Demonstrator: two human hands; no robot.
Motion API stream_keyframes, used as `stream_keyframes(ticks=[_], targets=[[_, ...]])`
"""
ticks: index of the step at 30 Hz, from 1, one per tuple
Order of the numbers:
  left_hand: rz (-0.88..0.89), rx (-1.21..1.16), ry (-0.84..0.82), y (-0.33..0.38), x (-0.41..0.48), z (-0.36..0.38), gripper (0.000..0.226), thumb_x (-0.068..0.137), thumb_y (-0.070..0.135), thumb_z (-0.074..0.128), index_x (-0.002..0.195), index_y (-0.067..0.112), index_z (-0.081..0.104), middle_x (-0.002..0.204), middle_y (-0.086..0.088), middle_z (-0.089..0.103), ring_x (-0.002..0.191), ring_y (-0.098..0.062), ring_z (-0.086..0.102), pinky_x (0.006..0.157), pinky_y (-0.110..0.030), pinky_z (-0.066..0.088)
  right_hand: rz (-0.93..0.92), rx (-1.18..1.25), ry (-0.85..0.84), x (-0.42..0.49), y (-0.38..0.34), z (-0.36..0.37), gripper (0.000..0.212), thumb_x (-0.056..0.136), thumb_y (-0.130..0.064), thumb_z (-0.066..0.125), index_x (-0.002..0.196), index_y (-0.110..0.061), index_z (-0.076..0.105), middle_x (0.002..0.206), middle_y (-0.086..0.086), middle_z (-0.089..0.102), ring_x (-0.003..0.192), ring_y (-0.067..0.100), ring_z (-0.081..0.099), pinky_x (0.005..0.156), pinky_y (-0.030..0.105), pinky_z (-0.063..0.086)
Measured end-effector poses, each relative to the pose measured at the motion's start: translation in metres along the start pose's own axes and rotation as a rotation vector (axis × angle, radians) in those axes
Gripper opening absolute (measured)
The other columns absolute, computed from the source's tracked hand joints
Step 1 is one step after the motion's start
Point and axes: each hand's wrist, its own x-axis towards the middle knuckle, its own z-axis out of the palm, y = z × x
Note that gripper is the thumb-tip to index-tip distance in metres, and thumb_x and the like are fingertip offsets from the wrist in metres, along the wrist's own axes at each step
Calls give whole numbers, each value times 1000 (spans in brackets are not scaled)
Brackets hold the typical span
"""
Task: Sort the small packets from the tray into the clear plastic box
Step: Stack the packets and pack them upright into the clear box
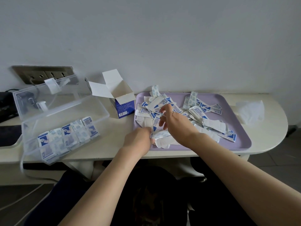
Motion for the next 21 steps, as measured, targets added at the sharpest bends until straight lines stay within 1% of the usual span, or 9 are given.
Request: stream_keyframes(ticks=[2, 4, 6, 8, 9, 11, 14, 18, 21], targets=[[-3, 1, -10, 0, 0, -1, 31, 97, 27, 49, 127, 21, 50, 118, -6, 60, 104, -25, 57, 75, -29, 42, -33, -4, -28, 0, 0, -1, 25, 91, 2, 42, 111, -11, 34, 92, -11, 54, 74, 15, 57, 67, 31, 48], [-8, -4, -14, 0, 1, -1, 33, 96, 29, 49, 129, 22, 50, 119, -5, 60, 105, -24, 57, 78, -30, 44, -25, 25, -22, 0, 1, -5, 18, 92, 2, 41, 101, -14, 39, 95, -12, 59, 79, 17, 62, 68, 30, 48], [-17, -9, -16, -2, 1, -1, 34, 96, 30, 50, 129, 24, 50, 120, -5, 60, 106, -24, 57, 79, -30, 44, -15, 60, 39, 0, 2, -9, 10, 92, -4, 48, 95, -12, 52, 94, -10, 68, 82, 20, 66, 72, 34, 51], [-14, -16, -12, -4, 1, -1, 33, 95, 30, 51, 127, 24, 51, 118, -5, 61, 105, -25, 57, 77, -29, 42, -33, 80, 109, -1, 4, -15, 9, 91, -16, 57, 93, -16, 66, 89, -7, 72, 77, 21, 66, 71, 37, 51], [-12, -20, -8, -4, 1, 0, 32, 95, 30, 51, 126, 24, 52, 118, -5, 61, 105, -25, 57, 75, -29, 41, -43, 77, 123, -2, 5, -17, 11, 91, -19, 57, 93, -19, 68, 87, -6, 70, 73, 21, 66, 69, 37, 51], [-18, -25, -1, -4, 1, 0, 34, 94, 31, 52, 128, 24, 51, 119, -5, 61, 106, -25, 57, 75, -29, 40, -70, 23, 90, -4, 7, -19, 17, 93, -12, 50, 100, -18, 65, 96, -1, 63, 73, 25, 62, 68, 40, 50], [-30, -32, 4, -4, 1, 1, 32, 94, 30, 52, 126, 22, 52, 118, -6, 61, 106, -26, 57, 78, -31, 43, -74, -49, -42, -7, 8, -11, 36, 89, 6, 39, 112, -15, 56, 107, 5, 53, 80, 29, 55, 71, 43, 47], [-29, -23, 1, -2, -1, 1, 28, 95, 31, 51, 122, 22, 53, 115, -7, 61, 104, -27, 58, 75, -30, 41, -37, -71, -93, -4, 8, 1, 39, 93, -7, 48, 128, -23, 43, 105, -5, 66, 93, 23, 61, 73, 35, 46], [-7, -15, 15, 0, -2, 0, 22, 95, 29, 51, 116, 23, 54, 109, -6, 62, 100, -27, 59, 71, -29, 39, -50, -175, -128, -1, 6, 6, 30, 94, -14, 52, 121, -25, 53, 107, -1, 67, 97, 23, 62, 74, 32, 46]])
